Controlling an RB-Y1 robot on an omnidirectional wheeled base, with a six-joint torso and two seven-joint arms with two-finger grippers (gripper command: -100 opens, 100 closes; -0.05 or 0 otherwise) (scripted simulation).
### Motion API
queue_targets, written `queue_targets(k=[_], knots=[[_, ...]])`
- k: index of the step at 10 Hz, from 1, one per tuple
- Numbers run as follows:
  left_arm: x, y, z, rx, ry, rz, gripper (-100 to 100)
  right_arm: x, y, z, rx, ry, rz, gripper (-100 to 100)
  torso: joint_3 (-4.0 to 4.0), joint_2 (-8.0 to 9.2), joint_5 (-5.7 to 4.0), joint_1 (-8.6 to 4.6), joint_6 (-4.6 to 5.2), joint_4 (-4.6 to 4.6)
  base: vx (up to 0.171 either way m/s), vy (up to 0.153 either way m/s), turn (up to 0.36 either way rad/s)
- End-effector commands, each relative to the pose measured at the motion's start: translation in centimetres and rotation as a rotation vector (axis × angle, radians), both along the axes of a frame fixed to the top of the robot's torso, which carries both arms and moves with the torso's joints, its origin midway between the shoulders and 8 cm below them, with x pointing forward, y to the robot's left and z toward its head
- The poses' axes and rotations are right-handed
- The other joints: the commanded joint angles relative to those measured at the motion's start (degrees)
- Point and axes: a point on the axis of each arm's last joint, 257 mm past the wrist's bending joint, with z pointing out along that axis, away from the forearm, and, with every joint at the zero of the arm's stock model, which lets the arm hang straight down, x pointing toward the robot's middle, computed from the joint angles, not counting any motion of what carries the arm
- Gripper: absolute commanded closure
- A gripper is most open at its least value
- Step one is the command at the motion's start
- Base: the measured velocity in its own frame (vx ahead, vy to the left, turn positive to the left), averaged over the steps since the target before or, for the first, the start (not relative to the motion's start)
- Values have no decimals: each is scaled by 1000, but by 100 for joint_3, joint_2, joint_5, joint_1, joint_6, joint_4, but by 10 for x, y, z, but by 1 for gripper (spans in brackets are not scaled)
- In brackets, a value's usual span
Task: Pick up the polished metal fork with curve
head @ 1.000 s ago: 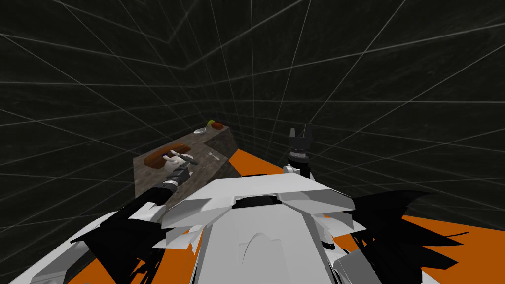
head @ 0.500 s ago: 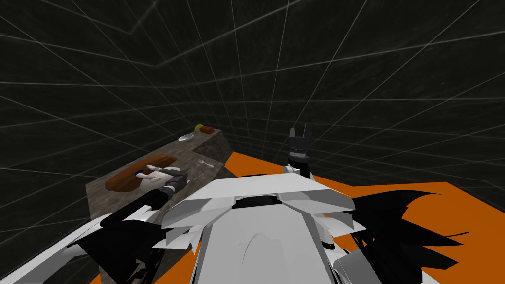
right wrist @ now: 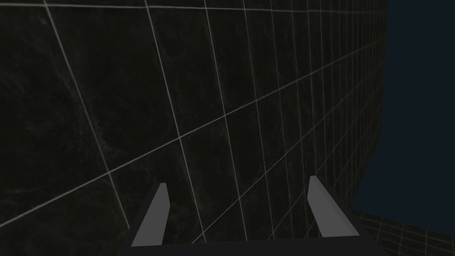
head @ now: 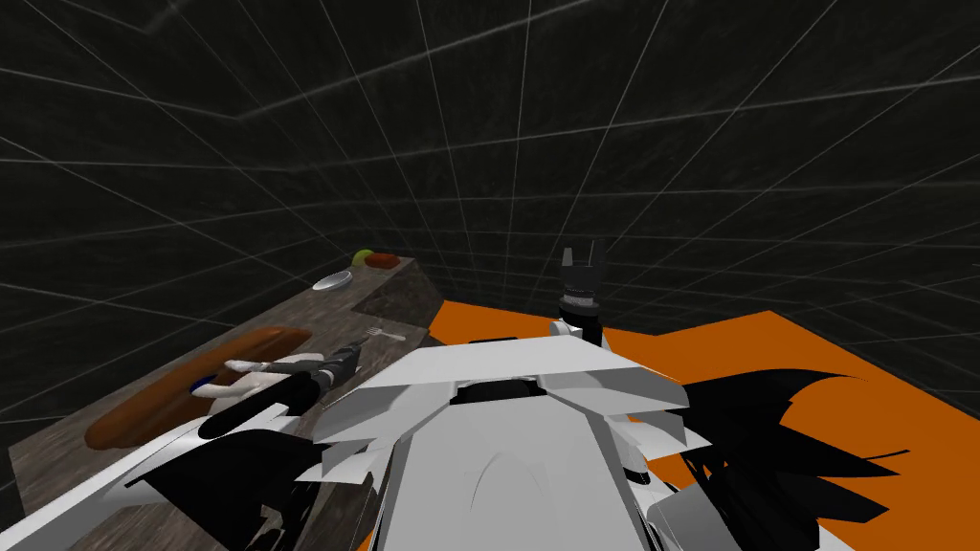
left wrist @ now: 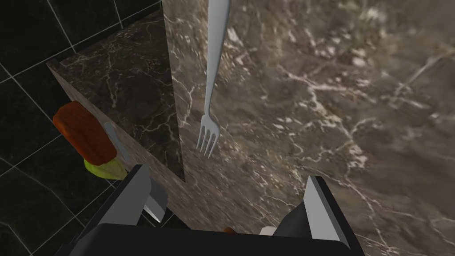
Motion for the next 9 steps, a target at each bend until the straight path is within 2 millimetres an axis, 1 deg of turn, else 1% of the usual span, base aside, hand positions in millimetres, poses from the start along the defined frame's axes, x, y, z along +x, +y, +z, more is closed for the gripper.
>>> queue_targets(k=[1, 2, 3, 4, 5, 7, 9], knots=[[-9, 4, -6, 2, 44, 9, -100, 0, 0, 0, 0, 0, 0, 0, 0, 0, 0, 0, 0, 0, 33, 41, -145], [-26, 7, -14, 4, 114, 17, -100, 0, 0, 0, 0, 0, 0, 0, 2, 4, 0, -2, -8, 1, 45, 45, -229], [-42, 9, -22, 4, 175, 24, -100, 0, 0, 0, 0, 0, 0, 0, 0, 0, 0, 0, -2, 0, 73, 77, -385], [-42, 9, -22, 6, 181, 24, -100, 0, 0, 0, 0, 0, 0, 0, -5, -9, 2, 11, -1, -2, 50, 66, -131], [-59, 11, -29, 9, 245, 30, -100, 0, 0, 0, 0, 0, 0, 0, -3, -5, 2, 6, -8, -1, 49, 49, -201], [-89, 14, -40, 13, 361, 39, -100, 0, 0, 0, 0, 0, 0, 0, -7, -12, 1, 4, -2, -3, 72, 67, -343], [-115, 16, -46, 17, 458, 44, -100, 0, 0, 0, 0, 0, 0, 0, -11, -20, 3, 12, -5, -4, 75, 90, -234]])
